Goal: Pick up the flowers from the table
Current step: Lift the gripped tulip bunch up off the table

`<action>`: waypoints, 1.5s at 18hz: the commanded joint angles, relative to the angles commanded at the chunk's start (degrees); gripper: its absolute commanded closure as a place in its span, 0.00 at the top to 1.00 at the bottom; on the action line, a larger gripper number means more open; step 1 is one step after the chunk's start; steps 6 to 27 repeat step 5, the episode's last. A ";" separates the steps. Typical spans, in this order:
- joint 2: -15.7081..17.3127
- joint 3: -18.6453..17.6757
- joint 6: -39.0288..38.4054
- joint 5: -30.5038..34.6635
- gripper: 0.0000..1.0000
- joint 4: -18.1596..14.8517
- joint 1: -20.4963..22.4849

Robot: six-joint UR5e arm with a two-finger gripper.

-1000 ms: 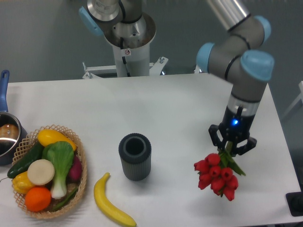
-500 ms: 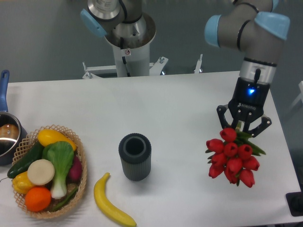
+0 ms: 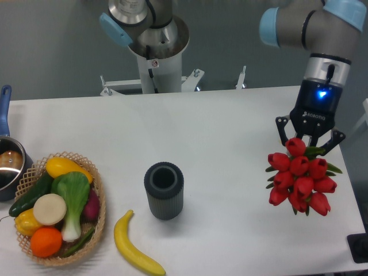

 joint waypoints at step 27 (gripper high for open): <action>0.09 0.18 0.00 0.00 0.22 0.00 0.18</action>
